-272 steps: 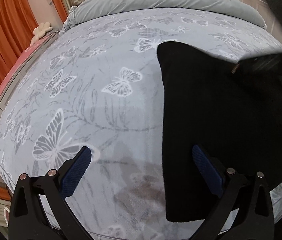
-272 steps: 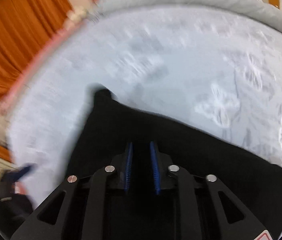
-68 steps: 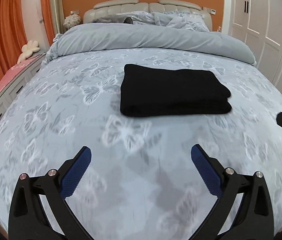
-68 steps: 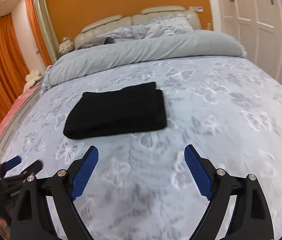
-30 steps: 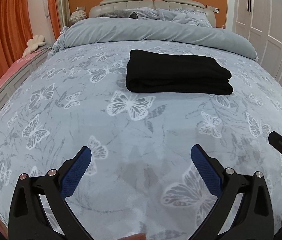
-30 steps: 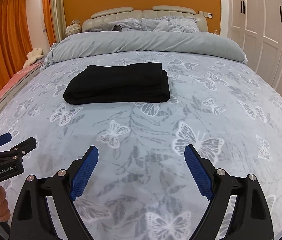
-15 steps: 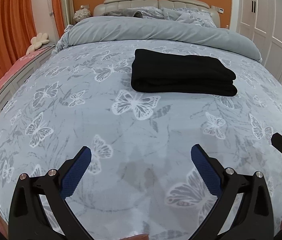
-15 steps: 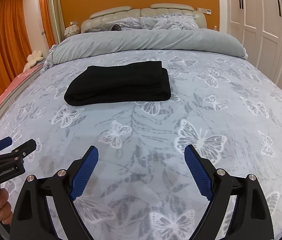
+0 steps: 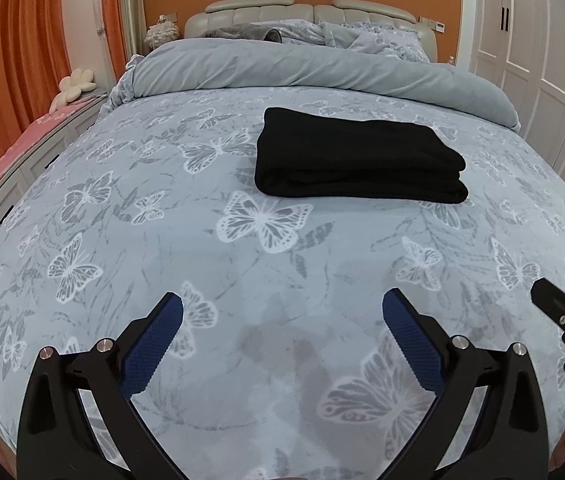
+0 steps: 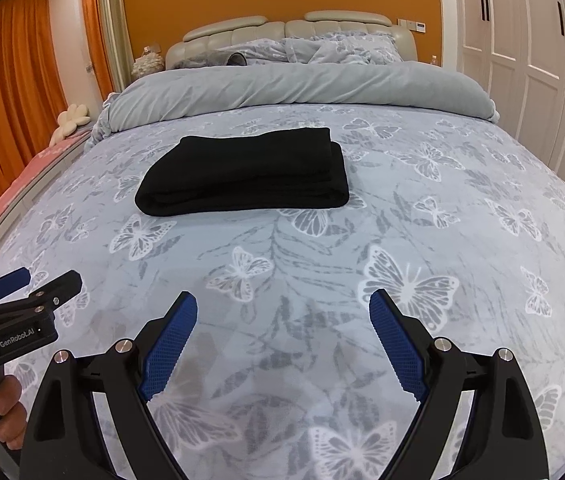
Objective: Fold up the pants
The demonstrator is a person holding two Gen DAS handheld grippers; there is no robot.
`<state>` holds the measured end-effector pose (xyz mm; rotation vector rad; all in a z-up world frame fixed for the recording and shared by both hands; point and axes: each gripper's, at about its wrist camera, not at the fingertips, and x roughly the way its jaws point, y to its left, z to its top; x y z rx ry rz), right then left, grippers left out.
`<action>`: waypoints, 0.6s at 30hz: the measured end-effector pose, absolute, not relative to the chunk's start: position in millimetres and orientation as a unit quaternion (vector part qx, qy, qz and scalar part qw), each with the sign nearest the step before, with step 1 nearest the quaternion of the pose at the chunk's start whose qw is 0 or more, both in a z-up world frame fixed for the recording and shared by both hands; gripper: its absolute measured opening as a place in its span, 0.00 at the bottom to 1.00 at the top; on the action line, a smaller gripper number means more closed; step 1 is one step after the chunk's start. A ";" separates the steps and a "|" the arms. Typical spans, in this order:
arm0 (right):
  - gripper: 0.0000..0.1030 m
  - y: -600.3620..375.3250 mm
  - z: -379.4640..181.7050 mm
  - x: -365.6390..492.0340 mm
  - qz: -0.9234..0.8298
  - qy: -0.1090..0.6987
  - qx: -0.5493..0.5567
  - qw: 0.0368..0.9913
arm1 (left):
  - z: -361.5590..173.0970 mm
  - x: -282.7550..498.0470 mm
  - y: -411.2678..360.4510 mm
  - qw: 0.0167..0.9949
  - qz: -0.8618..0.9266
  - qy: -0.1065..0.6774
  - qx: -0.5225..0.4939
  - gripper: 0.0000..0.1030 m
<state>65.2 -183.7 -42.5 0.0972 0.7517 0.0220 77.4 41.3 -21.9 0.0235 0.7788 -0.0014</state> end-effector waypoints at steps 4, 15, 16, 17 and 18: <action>0.83 -184.0 -40.3 64.7 0.009 0.364 0.049 0.930 | -19.7 77.6 39.7 0.926 -0.002 0.377 0.012 0.95; 0.83 -183.1 -33.8 66.2 0.011 0.355 0.057 0.933 | -9.6 77.6 41.8 0.938 -0.005 0.346 0.001 0.95; 0.83 -182.2 -33.5 65.8 0.011 0.355 0.056 0.933 | -8.6 77.0 41.5 0.940 -0.004 0.342 0.002 0.95; 0.83 -181.4 -33.2 65.7 0.012 0.355 0.055 0.933 | -8.0 76.5 40.2 0.940 -0.002 0.340 0.005 0.95; 0.83 -181.3 -33.1 65.6 0.011 0.354 0.054 0.934 | -8.1 77.3 39.6 0.940 -0.002 0.342 0.009 0.95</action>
